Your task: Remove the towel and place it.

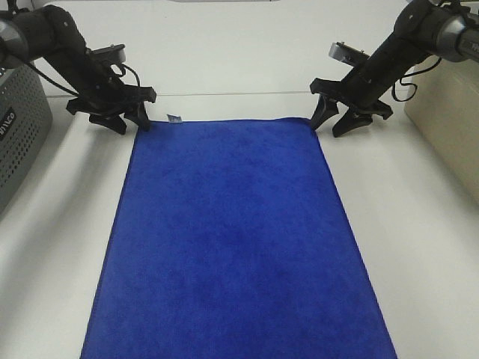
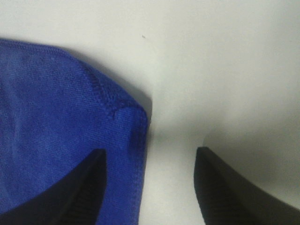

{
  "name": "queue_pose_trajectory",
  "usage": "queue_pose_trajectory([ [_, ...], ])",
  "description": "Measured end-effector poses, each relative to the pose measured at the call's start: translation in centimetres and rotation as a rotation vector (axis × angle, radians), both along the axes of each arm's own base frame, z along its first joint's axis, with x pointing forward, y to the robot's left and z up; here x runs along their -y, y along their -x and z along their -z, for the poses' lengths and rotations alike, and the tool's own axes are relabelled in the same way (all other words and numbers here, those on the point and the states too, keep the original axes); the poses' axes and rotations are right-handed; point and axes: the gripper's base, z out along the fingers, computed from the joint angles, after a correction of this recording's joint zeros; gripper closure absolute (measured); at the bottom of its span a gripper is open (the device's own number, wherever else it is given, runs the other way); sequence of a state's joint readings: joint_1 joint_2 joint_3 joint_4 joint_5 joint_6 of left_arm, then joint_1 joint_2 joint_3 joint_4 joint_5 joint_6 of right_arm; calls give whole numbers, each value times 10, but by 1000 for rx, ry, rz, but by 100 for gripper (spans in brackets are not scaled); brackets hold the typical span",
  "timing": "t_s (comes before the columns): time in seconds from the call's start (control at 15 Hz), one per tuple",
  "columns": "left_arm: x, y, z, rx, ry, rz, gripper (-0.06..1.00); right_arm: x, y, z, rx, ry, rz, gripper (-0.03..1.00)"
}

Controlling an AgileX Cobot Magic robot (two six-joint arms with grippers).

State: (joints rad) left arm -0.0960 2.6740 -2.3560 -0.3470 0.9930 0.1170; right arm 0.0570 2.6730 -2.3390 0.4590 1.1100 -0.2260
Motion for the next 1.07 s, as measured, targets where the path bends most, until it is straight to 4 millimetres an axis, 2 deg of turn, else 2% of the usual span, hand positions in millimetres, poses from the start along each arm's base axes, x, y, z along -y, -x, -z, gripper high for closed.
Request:
queue_pose_trajectory([
  [0.33,5,-2,6,7,63,0,43,-9,-5,12,28,-114,20,40],
  [0.47,14,-3,9,24,91,21,43,-12,-6,15,32,-128,15,40],
  [0.8,40,-2,12,43,117,54,43,-39,-5,17,82,-119,-47,41],
  [1.07,41,-2,13,40,119,55,53,-39,-5,18,88,-102,-57,47],
])
